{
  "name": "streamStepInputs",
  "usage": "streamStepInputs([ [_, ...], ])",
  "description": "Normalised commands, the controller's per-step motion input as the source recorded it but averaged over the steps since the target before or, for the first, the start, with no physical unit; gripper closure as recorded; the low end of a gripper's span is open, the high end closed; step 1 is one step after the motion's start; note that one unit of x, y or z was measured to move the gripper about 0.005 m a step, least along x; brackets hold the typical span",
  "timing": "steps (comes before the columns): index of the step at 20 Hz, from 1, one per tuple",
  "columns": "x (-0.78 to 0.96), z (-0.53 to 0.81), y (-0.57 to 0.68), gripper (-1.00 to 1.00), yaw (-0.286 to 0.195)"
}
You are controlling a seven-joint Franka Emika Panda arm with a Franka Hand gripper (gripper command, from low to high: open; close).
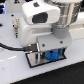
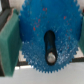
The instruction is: Insert the blue gear onto the right peg, followed by the red gear
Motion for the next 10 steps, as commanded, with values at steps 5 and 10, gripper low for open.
streamStepInputs([
  [5, -0.07, 0.43, 0.14, -1.00, 0.000],
  [10, -0.25, 0.48, 0.11, -1.00, 0.000],
])
